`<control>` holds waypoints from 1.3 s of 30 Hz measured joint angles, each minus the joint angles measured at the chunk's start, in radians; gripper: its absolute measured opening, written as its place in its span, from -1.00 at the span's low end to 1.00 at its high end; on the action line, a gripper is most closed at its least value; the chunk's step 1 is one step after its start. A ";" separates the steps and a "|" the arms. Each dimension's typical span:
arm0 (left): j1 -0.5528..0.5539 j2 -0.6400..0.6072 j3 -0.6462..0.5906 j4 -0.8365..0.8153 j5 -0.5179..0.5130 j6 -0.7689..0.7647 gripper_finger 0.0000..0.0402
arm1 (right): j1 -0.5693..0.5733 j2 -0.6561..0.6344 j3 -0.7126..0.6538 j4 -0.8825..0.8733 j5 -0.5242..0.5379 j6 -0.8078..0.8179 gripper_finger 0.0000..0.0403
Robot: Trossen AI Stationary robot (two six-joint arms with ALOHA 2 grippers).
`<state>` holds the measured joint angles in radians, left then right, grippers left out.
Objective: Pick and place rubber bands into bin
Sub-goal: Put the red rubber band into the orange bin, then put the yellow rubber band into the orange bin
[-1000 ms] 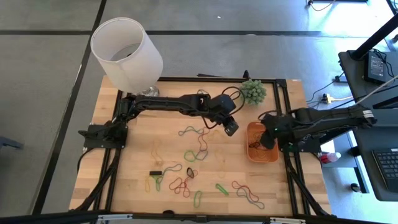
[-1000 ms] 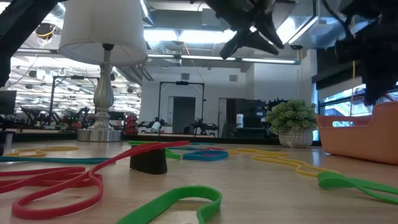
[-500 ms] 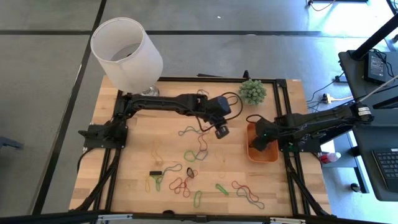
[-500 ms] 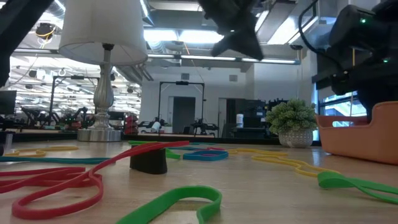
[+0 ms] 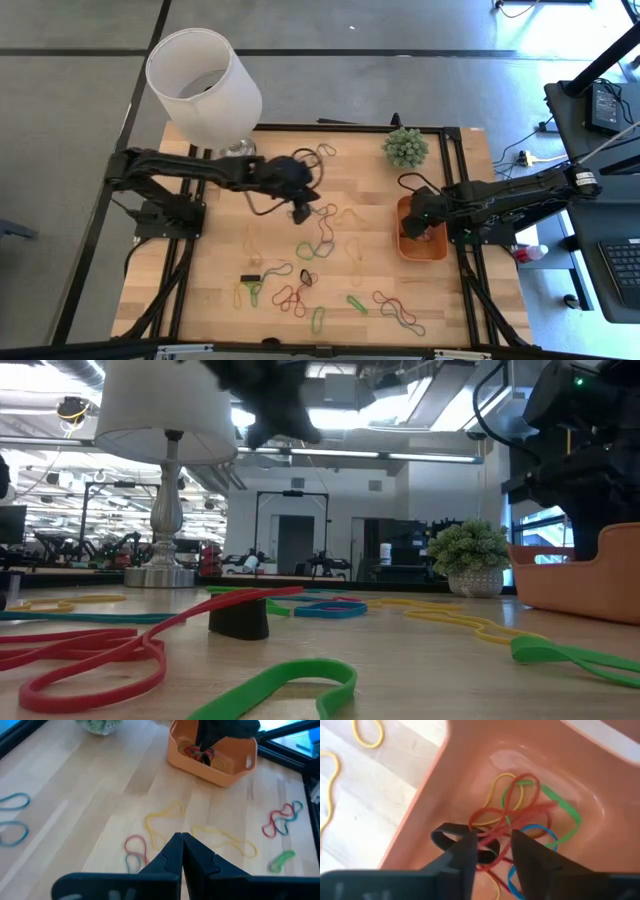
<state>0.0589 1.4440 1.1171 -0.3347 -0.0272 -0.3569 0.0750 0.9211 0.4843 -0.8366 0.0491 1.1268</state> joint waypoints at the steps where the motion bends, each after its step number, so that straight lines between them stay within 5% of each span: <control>1: -0.001 -0.032 -0.034 0.012 0.005 0.000 -0.99 | 0.000 0.000 0.000 0.000 0.001 0.021 -0.27; 8: -0.024 -0.180 -0.160 0.023 0.011 -0.019 -0.99 | -0.001 0.000 0.037 -0.058 -0.024 0.097 -0.03; 17: -0.053 -0.198 -0.162 0.018 0.013 0.118 -0.99 | 0.000 -0.001 0.249 -0.285 0.029 0.039 -0.17; 22: -0.053 -0.197 -0.162 0.026 0.013 0.113 -0.99 | 0.021 -0.001 0.309 -0.091 0.028 -0.174 -0.24; 27: -0.069 -0.197 -0.162 0.022 -0.021 0.119 -0.99 | 0.052 0.010 0.285 0.288 0.029 -0.444 -0.30; 33: -0.179 -0.193 -0.162 0.016 -0.116 0.169 -1.00 | 0.135 0.146 0.283 0.594 0.037 -0.722 -0.49; 39: -0.303 -0.193 -0.164 0.020 -0.261 0.178 -0.99 | 0.166 0.389 0.403 0.544 0.037 -0.728 -0.56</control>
<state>-0.2437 1.2506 0.9531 -0.3148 -0.2877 -0.1789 0.2413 1.3103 0.8873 -0.2927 0.0859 0.3993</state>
